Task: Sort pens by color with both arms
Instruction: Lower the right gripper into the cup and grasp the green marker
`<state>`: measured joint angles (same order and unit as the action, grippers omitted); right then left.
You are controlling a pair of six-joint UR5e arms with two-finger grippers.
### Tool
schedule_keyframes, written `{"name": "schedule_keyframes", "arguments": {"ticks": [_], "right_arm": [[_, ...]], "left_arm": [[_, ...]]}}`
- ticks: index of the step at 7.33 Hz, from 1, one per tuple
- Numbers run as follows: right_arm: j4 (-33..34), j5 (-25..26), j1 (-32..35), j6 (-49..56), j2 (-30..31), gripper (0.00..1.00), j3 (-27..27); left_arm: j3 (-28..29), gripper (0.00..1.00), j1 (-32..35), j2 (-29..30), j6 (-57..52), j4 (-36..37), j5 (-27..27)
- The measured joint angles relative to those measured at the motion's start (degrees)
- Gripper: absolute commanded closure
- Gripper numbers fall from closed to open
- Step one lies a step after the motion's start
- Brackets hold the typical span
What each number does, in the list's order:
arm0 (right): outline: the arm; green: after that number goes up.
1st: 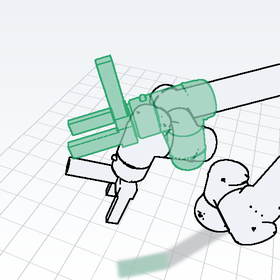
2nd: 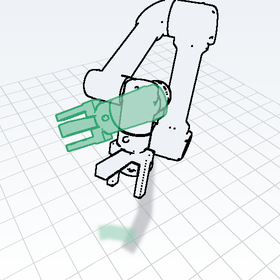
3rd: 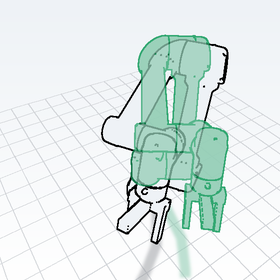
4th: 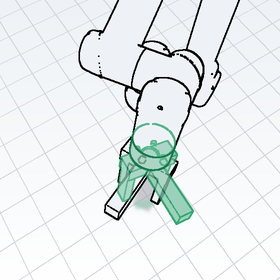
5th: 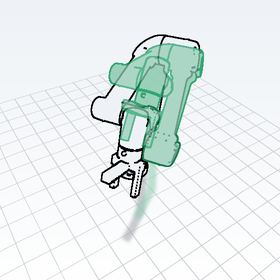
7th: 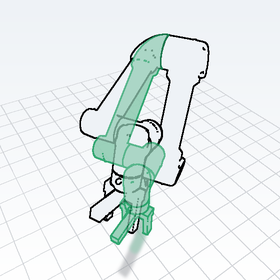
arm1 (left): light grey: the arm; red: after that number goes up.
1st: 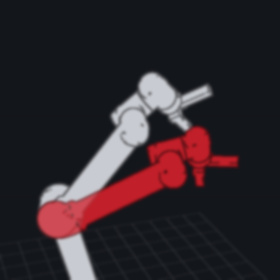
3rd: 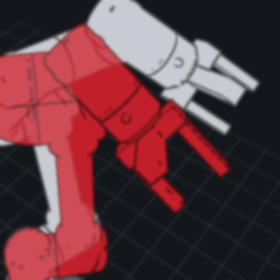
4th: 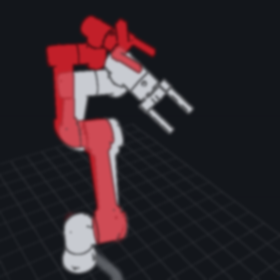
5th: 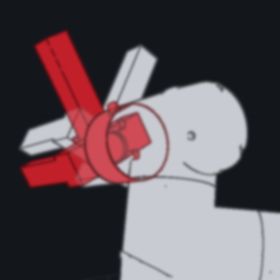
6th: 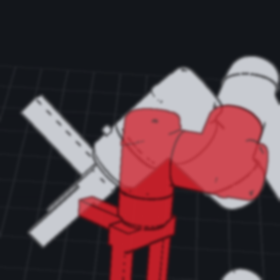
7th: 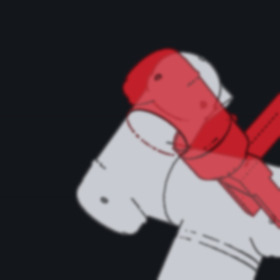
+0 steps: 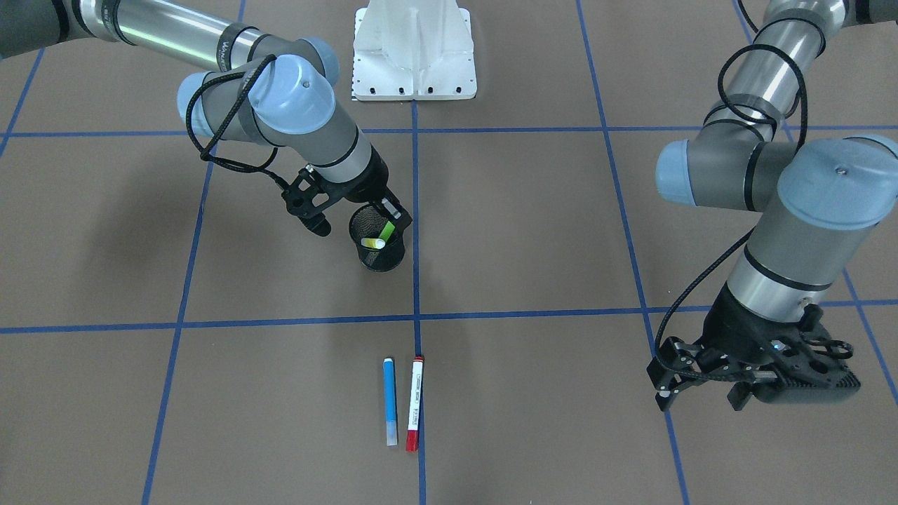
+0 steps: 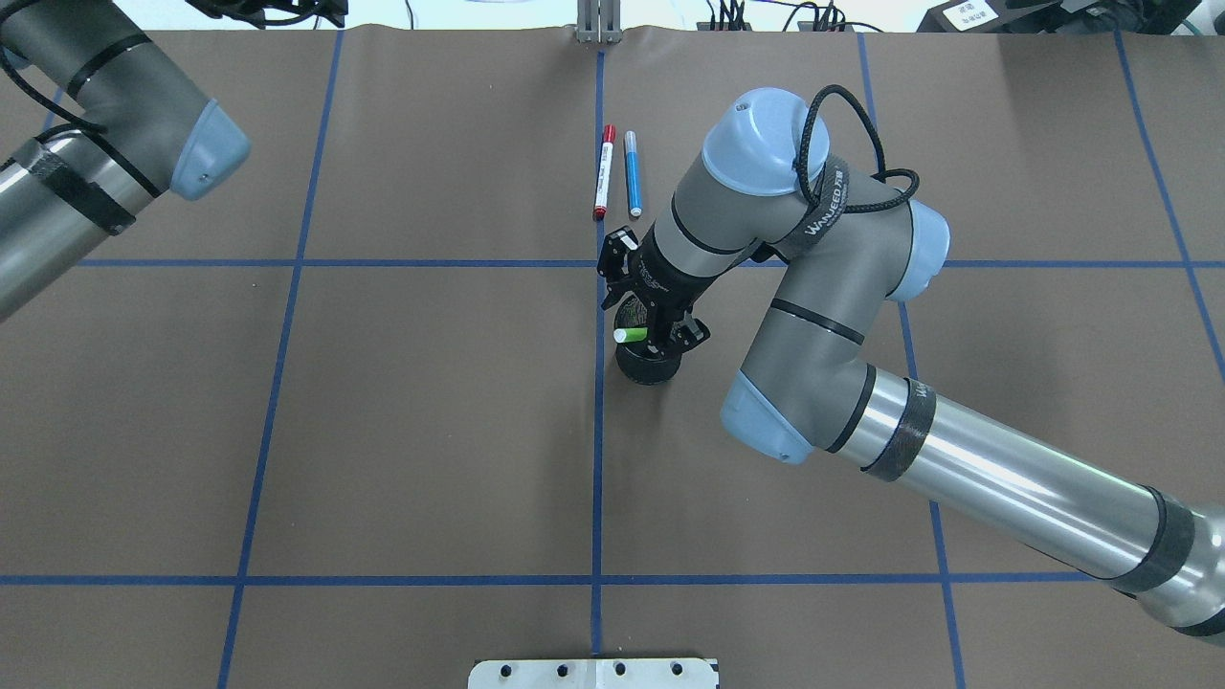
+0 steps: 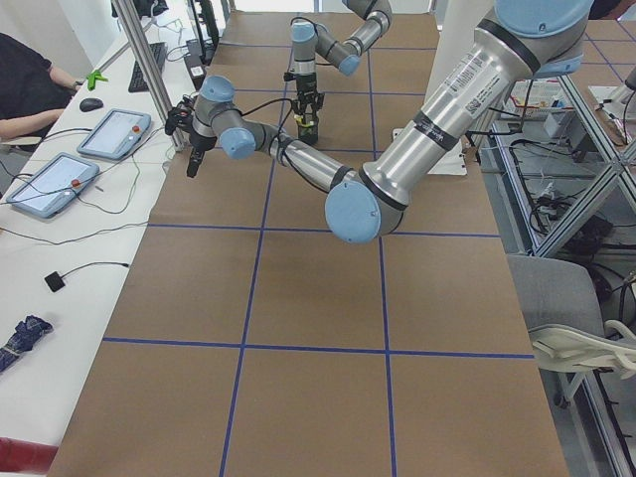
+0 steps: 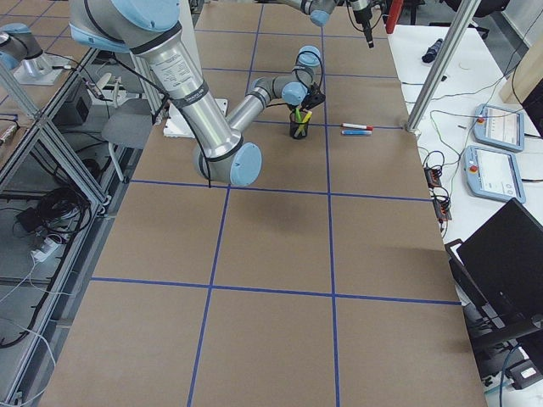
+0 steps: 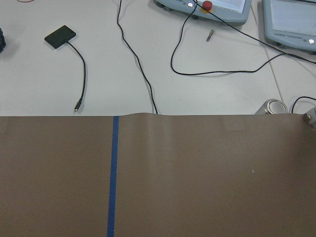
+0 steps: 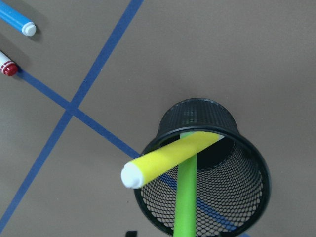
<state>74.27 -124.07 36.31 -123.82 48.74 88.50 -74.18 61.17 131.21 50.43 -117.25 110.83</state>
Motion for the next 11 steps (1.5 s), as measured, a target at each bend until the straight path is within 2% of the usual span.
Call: {"name": "schedule_keyframes", "arguments": {"ticks": [3, 4, 5, 6, 7, 11], "right_arm": [[-2.64, -0.09, -0.08, -0.06, -0.37, 0.48, -1.94], [-2.93, -0.13, -0.09, -0.34, -0.39, 0.56, -2.16], [-3.03, -0.17, -0.1, -0.9, -0.43, 0.71, -2.23], [-3.08, -0.19, -0.1, -1.65, -0.46, 0.95, -2.24], [-3.11, -0.21, -0.1, -2.62, -0.6, 1.0, -2.22], [-3.16, -0.42, -0.05, -7.69, -1.91, 1.0, -2.16]], "left_arm": [[0.0, 0.0, 0.0, 0.01, 0.02, 0.0, 0.0], [0.0, 0.0, 0.0, 0.01, 0.02, 0.0, 0.0], [0.0, 0.0, 0.0, 0.01, 0.02, 0.0, 0.0], [0.0, 0.0, 0.0, 0.01, 0.02, 0.0, 0.0], [0.0, 0.0, 0.0, 0.01, 0.02, 0.01, 0.0], [0.0, 0.0, 0.0, -0.07, -0.19, 0.0, 0.0]]}}
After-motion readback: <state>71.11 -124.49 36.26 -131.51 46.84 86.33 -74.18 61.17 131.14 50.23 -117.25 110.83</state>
